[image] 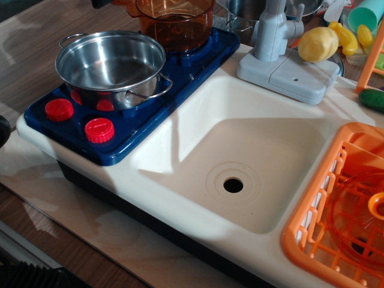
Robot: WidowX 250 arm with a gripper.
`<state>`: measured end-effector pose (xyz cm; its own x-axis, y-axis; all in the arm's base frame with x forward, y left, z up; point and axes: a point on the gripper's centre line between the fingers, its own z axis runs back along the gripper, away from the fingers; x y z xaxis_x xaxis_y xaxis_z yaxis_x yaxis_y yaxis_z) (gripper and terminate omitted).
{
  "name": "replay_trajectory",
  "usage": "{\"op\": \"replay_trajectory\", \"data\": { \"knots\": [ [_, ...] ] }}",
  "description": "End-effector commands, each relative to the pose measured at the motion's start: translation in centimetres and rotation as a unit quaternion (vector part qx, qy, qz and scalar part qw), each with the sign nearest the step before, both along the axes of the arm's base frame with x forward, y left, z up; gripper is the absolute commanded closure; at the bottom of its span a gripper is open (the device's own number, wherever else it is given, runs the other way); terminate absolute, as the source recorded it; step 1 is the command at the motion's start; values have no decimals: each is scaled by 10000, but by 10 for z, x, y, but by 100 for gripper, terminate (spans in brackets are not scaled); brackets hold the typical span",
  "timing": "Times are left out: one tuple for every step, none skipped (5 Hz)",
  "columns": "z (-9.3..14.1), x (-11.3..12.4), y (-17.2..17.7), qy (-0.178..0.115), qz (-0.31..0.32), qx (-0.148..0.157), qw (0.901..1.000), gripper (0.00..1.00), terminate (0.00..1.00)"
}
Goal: Put pan from stove to sink
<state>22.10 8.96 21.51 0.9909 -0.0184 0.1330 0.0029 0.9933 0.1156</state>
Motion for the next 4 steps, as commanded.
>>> {"op": "replay_trajectory", "data": {
  "knots": [
    [0, 0, 0, 0, 0, 0, 10000, 0, 0],
    [0, 10, -2, -24, 695, 11, 9976, 0, 0],
    [1, 19, -1, 12, 1440, -100, 9895, 0, 0],
    [1, 23, -2, -126, 2342, -143, 9720, 0, 0]
  ]
}}
